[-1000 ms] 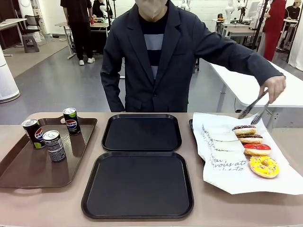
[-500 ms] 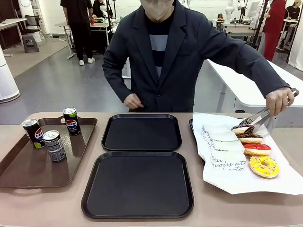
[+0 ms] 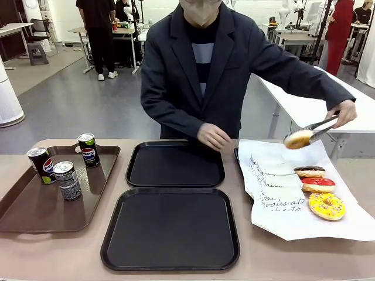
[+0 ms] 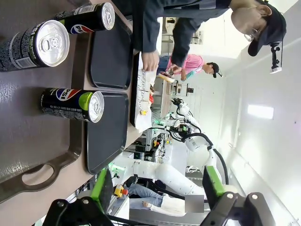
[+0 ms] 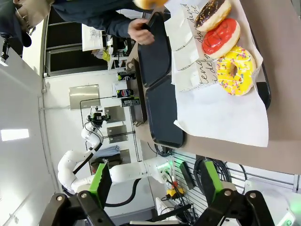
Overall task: Set up donuts and drinks on trays.
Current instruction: Pick up one Pepsi coke and place it on the Flat Tray.
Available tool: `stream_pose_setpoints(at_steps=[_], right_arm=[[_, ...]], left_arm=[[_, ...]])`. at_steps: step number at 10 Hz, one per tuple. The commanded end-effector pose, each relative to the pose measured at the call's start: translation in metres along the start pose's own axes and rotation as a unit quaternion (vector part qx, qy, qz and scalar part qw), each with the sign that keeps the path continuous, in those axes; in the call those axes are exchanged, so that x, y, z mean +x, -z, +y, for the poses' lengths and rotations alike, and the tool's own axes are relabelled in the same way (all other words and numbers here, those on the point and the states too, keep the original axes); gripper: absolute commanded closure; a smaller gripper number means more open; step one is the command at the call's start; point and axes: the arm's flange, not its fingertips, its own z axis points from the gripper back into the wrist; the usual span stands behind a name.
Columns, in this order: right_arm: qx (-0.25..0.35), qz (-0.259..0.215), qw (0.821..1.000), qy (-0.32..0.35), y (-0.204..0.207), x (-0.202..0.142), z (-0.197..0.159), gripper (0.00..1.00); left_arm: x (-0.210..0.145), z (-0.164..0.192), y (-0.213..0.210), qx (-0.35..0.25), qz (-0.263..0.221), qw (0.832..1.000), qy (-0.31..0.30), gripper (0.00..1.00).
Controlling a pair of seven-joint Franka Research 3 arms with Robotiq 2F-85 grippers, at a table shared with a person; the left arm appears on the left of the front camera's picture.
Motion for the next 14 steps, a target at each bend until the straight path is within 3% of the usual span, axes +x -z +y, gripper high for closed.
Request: stream_pose_setpoints(at_steps=[1,2,3,4,5,7,9,11,13,14], right_arm=[[0.014,-0.008,1.0,-0.005,0.002,0.0,0.0,0.0],[0.014,-0.008,1.0,-0.005,0.002,0.0,0.0,0.0],[0.014,-0.008,1.0,-0.005,0.002,0.0,0.0,0.0],[0.014,-0.008,1.0,-0.005,0.002,0.0,0.0,0.0],[0.014,-0.008,1.0,-0.005,0.002,0.0,0.0,0.0],[0.014,-0.008,1.0,-0.005,0.002,0.0,0.0,0.0],[0.014,-0.008,1.0,-0.005,0.002,0.0,0.0,0.0],[0.014,-0.008,1.0,-0.005,0.002,0.0,0.0,0.0],[0.014,-0.008,1.0,-0.005,0.002,0.0,0.0,0.0],[0.014,-0.008,1.0,-0.005,0.002,0.0,0.0,0.0]], left_arm=[[0.0,-0.002,-0.001,-0.01,-0.003,1.0,0.003,0.0],[0.0,0.0,0.0,0.0,0.0,1.0,0.0,0.0],[0.007,-0.023,0.005,0.043,0.001,0.999,0.009,0.0],[0.014,-0.054,0.016,0.11,0.0,0.993,0.045,0.0],[0.019,-0.087,0.04,0.209,0.038,0.975,0.063,0.0],[0.039,-0.13,0.089,0.411,0.087,0.904,0.082,0.0],[0.052,-0.149,0.148,0.519,0.123,0.844,0.065,0.0],[0.04,-0.139,0.201,0.603,0.151,0.78,0.074,0.0],[0.018,-0.108,0.241,0.654,0.141,0.737,0.098,0.0],[0.013,-0.091,0.25,0.66,0.123,0.733,0.107,0.0]])
